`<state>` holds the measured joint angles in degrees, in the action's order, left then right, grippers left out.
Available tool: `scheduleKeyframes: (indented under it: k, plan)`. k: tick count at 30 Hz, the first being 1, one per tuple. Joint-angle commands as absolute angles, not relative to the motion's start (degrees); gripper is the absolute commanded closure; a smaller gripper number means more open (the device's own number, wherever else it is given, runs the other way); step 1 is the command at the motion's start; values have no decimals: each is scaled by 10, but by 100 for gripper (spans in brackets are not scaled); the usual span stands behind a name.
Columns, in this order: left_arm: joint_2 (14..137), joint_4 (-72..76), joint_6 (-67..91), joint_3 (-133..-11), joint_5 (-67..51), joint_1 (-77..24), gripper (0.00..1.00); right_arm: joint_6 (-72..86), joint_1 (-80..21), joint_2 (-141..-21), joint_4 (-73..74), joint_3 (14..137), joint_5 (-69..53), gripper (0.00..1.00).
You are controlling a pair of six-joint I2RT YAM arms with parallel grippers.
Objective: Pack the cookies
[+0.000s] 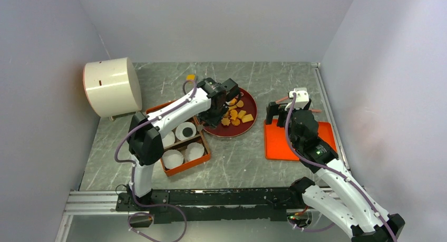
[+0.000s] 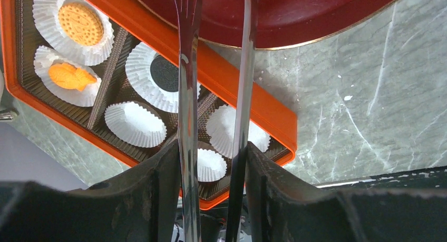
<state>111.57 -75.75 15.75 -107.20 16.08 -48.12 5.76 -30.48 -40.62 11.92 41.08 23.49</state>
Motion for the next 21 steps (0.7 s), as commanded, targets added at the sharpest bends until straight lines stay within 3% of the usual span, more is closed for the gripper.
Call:
scheduleKeyframes:
  k: [1, 21]
  plan:
    - [1127, -759, 159, -1095, 160, -487, 51, 59, -303, -399, 112, 422, 239, 0]
    - [1169, -754, 153, -1124, 163, -493, 52, 52, -303, -402, 108, 419, 245, 0]
